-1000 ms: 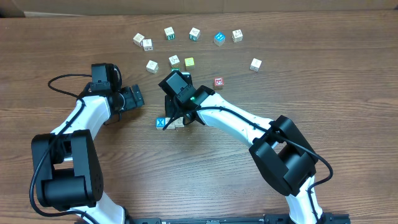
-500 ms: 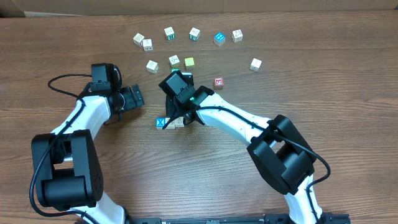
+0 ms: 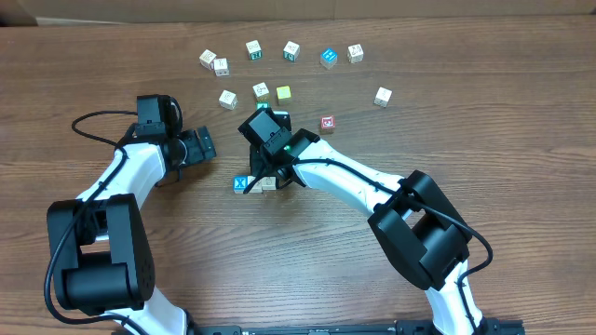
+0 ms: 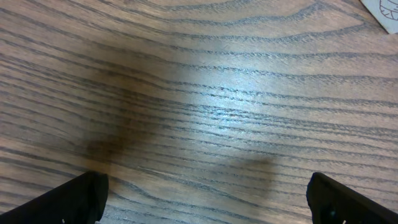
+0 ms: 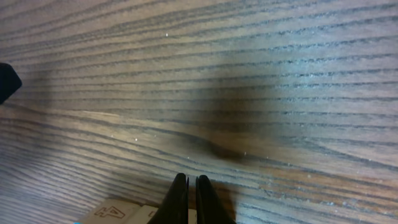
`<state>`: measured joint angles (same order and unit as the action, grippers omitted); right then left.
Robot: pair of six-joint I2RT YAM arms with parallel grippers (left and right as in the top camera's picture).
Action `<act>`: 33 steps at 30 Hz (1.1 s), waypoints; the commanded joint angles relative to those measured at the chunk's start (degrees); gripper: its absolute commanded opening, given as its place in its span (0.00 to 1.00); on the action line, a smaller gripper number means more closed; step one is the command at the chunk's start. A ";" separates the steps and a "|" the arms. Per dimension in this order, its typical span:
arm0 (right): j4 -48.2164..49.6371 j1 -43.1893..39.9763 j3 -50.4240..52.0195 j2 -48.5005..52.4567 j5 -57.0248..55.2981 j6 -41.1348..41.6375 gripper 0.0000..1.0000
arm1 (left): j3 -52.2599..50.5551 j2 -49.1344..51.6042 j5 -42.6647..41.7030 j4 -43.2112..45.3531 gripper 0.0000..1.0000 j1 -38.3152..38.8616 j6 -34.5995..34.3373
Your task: Form a horizontal line
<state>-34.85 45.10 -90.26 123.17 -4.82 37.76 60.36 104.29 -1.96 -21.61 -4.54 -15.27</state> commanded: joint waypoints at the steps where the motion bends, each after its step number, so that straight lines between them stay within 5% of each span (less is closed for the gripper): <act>1: -0.33 -0.11 0.20 0.46 0.50 0.42 0.04 | -0.24 0.72 -0.46 -0.02 0.99 0.04 -0.59; 33: -1.97 -0.04 0.20 0.46 3.69 0.42 0.04 | -0.22 0.72 -0.46 -0.02 1.00 0.04 -0.57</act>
<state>-36.88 45.10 -90.26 123.20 -1.45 37.76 60.36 104.29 -1.96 -21.61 -4.54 -15.27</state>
